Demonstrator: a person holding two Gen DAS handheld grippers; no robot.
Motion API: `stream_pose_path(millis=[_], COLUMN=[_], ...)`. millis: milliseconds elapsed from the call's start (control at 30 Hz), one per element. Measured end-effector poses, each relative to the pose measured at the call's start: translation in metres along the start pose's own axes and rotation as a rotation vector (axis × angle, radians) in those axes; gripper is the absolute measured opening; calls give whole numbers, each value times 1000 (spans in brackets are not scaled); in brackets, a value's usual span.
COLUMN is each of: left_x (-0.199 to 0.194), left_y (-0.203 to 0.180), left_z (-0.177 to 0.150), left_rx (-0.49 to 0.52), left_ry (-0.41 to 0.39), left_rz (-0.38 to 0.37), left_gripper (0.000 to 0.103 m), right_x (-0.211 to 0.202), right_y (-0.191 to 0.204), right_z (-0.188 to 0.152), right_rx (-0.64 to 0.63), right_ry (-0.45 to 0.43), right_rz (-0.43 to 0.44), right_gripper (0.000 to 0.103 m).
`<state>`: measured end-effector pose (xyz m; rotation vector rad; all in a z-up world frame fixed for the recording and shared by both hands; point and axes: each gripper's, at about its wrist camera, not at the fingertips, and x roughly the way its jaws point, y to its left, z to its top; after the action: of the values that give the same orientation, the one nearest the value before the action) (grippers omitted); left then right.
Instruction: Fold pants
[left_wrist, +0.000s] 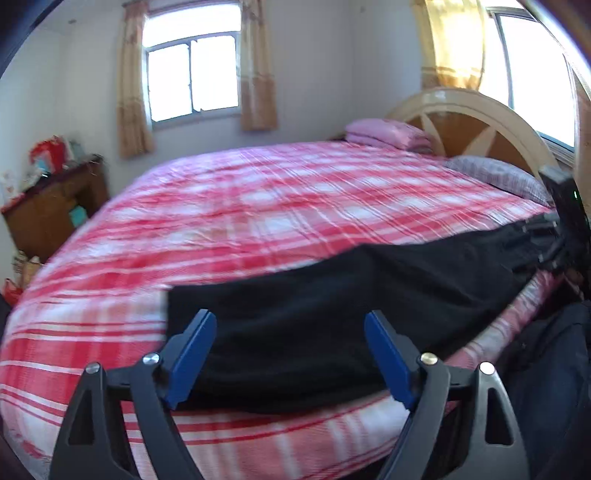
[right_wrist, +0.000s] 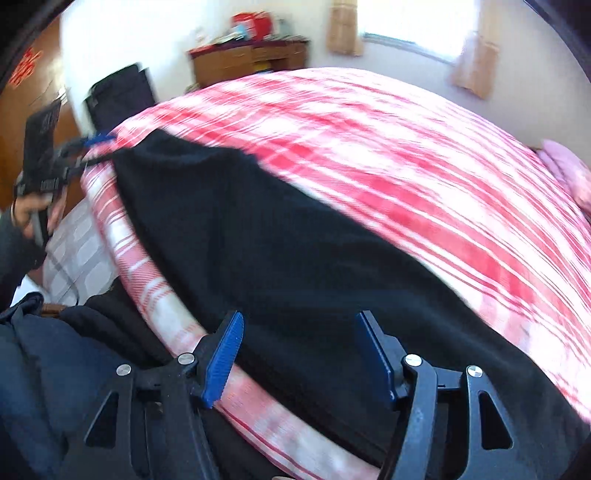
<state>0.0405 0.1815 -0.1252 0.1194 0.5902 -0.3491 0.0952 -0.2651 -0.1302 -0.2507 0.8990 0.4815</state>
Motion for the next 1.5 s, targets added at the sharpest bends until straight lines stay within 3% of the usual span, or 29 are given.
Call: stream_pose_path(millis=[200,367,467,533,633,667,700,733,800,867,967,1100,1267,1400,1467,1500], left_x=[36,39,41,41,39,40,41,42,42,42,42,43,44,44,43,44], left_y=[-36,-32,-10,-2,-6,-10,-12,-14,-15,-15,-14,-14,-13,-14,-14,-14], left_z=[-15,-16,-19,-23,-26,-26,-27,-28,-28,-28,-28,-28,-28,-29,-29,-29], left_rx=[92,98,5,-47,-29,-9,2,9,10,9,9,8,6,12,12,13], left_ry=[123,131,146,155,158,164,167,168,168,169,169,165,156,155,154,155], left_rz=[-14,44,49,31,34,46,54,58,59,58,56,55,55,59,60,60], left_gripper=[86,86,86,86,86,86,87,88,91,92,92,92,92,92,92,92], right_x=[-72,-141,-159,-160,-155,-152,-149,-146,-143,-145,-152,-163,-146,-125,-130,-134], right_y=[-102,-226,-270,-286,-297,-297,-296,-296,-294,-295,-291,-288,-304,-318,-315,-315], right_z=[-39,-102,-135,-150,-162,-162,-160,-158,-155,-157,-150,-135,-133,-153,-158,-160], right_rx=[231,628,780,848,897,888,871,858,838,820,789,751,749,800,807,825], right_ry=[-72,-145,-160,-154,-148,-137,-119,-106,-95,-94,-121,-165,-144,-77,-87,-76], right_rz=[-225,-462,-493,-468,-383,-390,-401,-404,-413,-430,-444,-480,-527,-461,-468,-473], right_gripper=[64,64,64,64,61,55,38,31,30,12,8,8,8,8,20,42])
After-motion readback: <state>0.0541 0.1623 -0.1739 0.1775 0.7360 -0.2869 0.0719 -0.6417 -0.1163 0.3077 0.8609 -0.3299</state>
